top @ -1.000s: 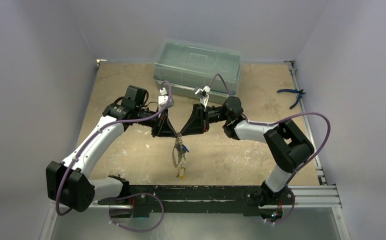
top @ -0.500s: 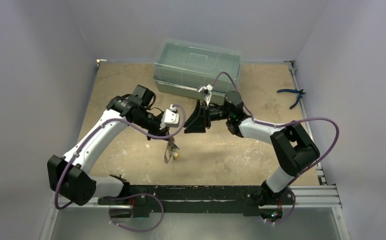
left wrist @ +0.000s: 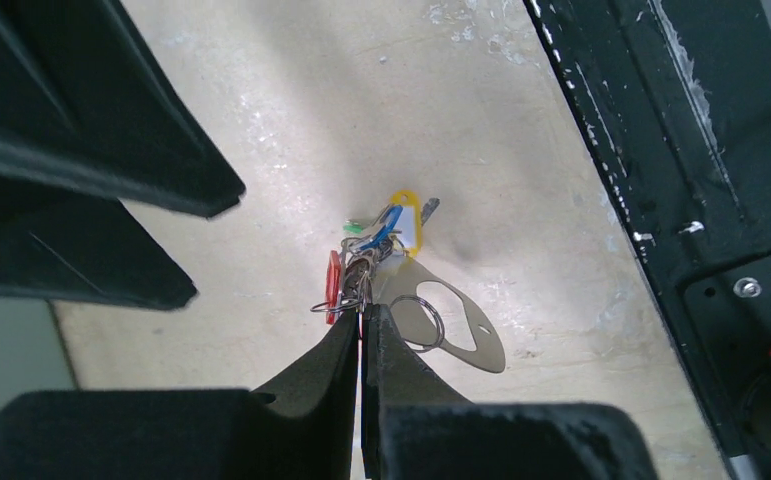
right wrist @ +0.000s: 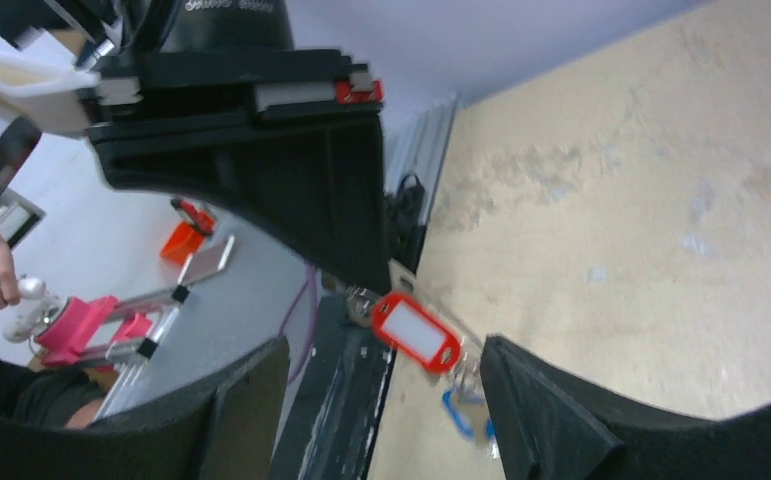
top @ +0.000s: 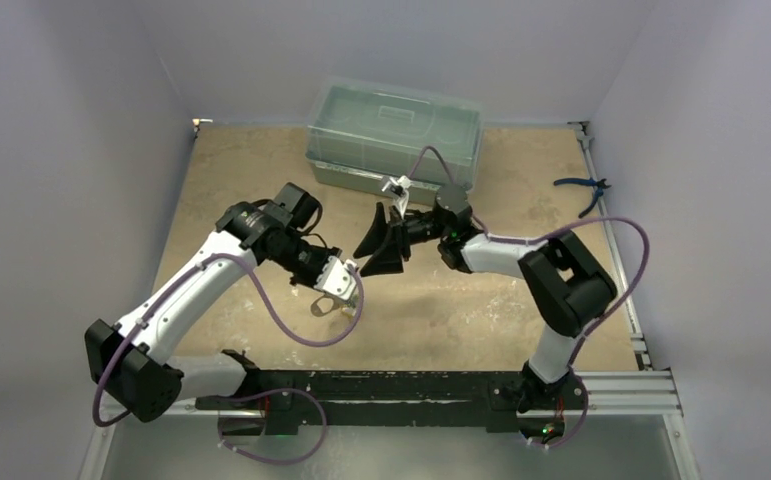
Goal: Remove the keys from the keyring
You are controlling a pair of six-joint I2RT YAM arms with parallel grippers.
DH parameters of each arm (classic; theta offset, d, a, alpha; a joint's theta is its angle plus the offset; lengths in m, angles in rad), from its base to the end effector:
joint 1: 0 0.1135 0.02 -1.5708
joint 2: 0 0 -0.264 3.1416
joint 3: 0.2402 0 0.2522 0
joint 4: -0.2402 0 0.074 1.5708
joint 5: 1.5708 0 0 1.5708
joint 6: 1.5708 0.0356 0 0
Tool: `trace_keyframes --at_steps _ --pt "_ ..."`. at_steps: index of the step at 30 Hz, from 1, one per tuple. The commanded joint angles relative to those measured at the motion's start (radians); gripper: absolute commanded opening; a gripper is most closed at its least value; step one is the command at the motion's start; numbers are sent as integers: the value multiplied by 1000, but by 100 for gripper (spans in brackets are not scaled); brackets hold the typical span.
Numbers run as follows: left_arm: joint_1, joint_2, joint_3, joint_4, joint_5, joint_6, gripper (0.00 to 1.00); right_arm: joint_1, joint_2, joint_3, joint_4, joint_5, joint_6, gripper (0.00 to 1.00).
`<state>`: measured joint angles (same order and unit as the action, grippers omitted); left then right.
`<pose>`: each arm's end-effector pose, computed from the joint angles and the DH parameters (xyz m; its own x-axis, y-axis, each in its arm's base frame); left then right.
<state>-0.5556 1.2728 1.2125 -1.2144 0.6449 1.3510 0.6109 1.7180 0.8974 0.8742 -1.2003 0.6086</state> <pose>0.1761 -0.1345 0.3130 0.3796 0.6823 -0.6247 0.9175 -0.3645 0.1594 0.2729 0.2316 0.2410 -0.5187 -0.1105 -0.8478 -0.8210 -0.2123 0.5299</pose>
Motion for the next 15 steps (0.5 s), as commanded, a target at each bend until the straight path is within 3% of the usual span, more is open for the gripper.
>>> trace_keyframes --at_steps 1,4,8,11,12,15 --pt "-34 -83 -14 7 14 126 0 14 125 44 561 -80 373 79" --pt "-44 -82 -5 -3 7 144 0 28 234 90 890 -108 679 85" --pt "-52 -87 -9 -13 -4 171 0 35 250 87 893 -93 644 81" --pt "-51 -86 -12 -17 0 161 0 22 176 69 576 -25 427 75" --pt "-52 -86 -14 -16 1 157 0 18 121 62 336 7 308 76" --pt "-52 -93 -22 -14 3 150 0 18 -27 128 -349 155 -256 82"
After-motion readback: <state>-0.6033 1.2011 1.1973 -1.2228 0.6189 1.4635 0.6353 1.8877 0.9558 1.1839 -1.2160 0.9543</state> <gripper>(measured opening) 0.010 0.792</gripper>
